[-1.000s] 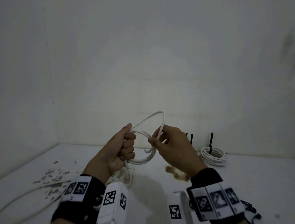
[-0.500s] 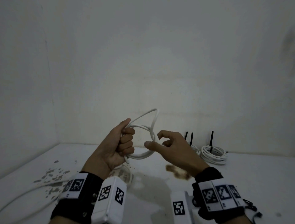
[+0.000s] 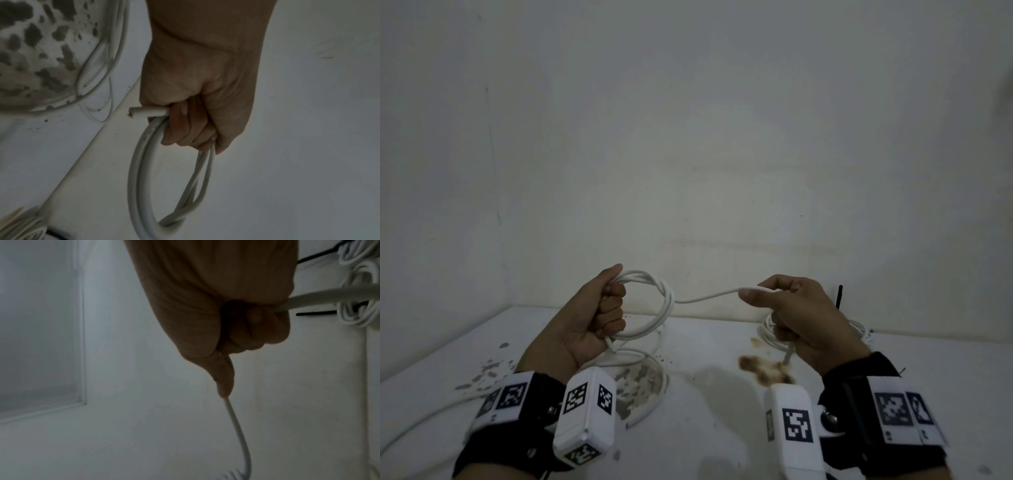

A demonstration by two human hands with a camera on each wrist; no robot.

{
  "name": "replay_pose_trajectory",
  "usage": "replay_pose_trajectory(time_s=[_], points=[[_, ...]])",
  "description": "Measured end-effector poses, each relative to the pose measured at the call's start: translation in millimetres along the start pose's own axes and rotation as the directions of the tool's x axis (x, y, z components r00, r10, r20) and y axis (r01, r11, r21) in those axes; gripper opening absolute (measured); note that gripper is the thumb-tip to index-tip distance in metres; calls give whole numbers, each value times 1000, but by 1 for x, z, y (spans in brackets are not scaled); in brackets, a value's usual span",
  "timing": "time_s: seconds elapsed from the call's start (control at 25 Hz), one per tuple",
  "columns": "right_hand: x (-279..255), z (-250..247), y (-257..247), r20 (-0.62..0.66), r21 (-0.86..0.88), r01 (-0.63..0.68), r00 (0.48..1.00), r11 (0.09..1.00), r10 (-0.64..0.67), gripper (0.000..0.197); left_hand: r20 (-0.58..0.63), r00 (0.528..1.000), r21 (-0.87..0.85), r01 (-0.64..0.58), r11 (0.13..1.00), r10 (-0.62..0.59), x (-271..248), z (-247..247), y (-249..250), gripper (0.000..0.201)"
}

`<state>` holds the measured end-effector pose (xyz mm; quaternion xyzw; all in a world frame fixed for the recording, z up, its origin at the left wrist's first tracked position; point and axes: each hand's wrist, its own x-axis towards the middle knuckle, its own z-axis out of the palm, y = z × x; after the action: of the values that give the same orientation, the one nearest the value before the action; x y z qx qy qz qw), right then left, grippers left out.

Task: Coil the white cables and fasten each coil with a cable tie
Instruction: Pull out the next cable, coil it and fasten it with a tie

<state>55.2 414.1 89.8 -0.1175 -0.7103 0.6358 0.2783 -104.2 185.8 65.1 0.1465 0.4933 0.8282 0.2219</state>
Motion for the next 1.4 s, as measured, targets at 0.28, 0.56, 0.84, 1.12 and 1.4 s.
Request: replay_pose_trajectory(time_s=[0.28, 0.56, 0.84, 1.12, 1.4], points=[[-6, -3, -10, -70, -154, 82, 993, 985, -94, 25, -38, 999, 49, 15, 999, -14, 3, 1, -7, 45], [-19, 0, -21, 145, -462, 182, 981, 868, -128, 29, -46, 998, 70, -37, 997, 41, 0, 4, -1, 48], [-29, 10, -31, 462, -529, 252, 887, 811, 26, 27, -210, 977, 18, -27, 999, 31, 16, 3, -18, 46], [-29, 15, -25, 399, -613, 407, 899, 677, -179, 30, -75, 993, -339, 55, 939, -86, 17, 4, -10, 45], [-35, 38, -23, 550, -449, 446, 821, 774, -154, 17, 45, 997, -364, 82, 928, -70, 12, 25, -13, 31]])
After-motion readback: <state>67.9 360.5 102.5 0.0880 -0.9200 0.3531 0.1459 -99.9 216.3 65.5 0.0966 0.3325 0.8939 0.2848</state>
